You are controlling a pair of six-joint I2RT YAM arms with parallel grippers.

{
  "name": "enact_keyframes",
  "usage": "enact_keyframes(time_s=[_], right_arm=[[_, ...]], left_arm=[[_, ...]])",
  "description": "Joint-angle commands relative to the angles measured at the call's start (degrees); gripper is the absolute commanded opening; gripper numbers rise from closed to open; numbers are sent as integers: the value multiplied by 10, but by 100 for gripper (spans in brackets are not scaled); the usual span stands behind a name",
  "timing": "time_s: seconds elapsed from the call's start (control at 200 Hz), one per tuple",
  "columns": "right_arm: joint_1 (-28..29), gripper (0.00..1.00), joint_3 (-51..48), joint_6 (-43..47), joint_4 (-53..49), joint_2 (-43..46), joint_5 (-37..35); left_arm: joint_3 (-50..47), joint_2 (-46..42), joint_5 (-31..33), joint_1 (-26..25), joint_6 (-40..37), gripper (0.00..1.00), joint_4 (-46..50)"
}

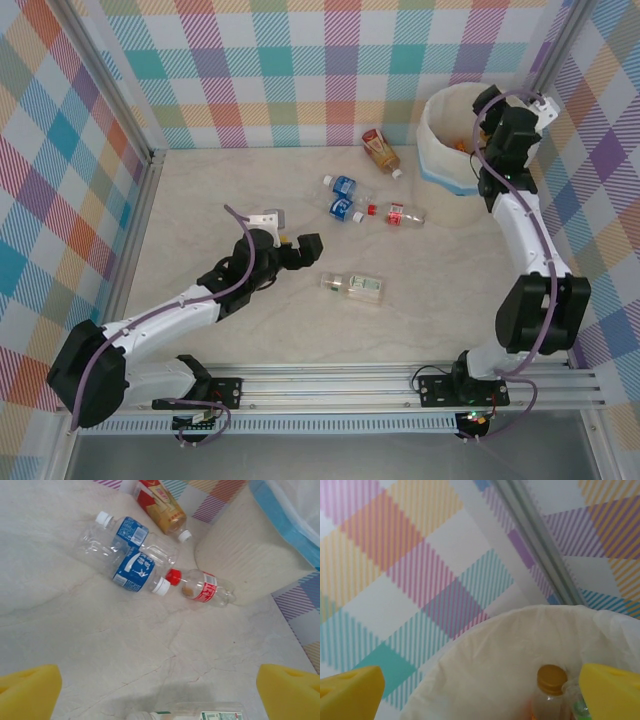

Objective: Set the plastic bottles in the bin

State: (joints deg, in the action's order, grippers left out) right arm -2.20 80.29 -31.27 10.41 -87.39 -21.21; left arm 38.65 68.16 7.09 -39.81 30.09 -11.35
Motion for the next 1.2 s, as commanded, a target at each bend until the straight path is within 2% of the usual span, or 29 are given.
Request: enact_keyframes(time_s=[0.0,0.095,0.35,0.445,0.64,0.765,0.815,0.93,1.2], right_arm=[[8,100,-13,97,-40,47,148],[16,100,-25,130,-68,72,231],[39,100,-89,152,-118,139,392],[72,100,-92,218,-180,146,436],[169,100,-130,401,-285,137,455],[232,100,-153,485,-359,117,488],[264,100,-156,525,-395,105,483],[325,100,-168,575,-436,74,410],[387,100,-163,640,-512,-21,315]], left_arm=[[-1,13,26,11,17,100,12],[-1,24,35,16,21,100,9],[0,42,37,25,34,100,2],[-5,39,44,27,37,100,10],[-18,45,58,34,52,100,1],[-15,54,59,34,53,100,1],[-16,57,64,35,56,100,1],[-17,64,68,37,61,100,-6],[-20,81,86,40,81,100,-14]])
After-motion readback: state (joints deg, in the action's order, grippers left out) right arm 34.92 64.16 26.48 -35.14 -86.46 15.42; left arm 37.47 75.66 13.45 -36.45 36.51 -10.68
